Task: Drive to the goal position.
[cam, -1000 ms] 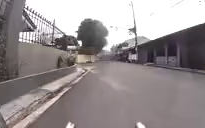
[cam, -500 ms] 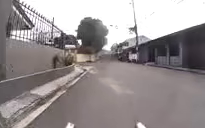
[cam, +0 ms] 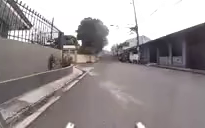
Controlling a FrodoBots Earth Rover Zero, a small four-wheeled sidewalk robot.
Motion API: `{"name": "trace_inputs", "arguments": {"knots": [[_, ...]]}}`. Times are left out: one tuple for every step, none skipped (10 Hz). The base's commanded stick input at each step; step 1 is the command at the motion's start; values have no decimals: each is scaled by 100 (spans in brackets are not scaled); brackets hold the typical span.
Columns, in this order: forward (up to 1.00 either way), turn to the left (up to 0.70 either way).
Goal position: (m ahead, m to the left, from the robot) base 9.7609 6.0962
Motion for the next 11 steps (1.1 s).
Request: {"name": "trace_inputs", "arguments": {"knots": [[70,0],[70,0],[70,0],[70,0],[70,0],[70,0],[70,0],[70,0],[70,0],[70,0],[70,0]]}}
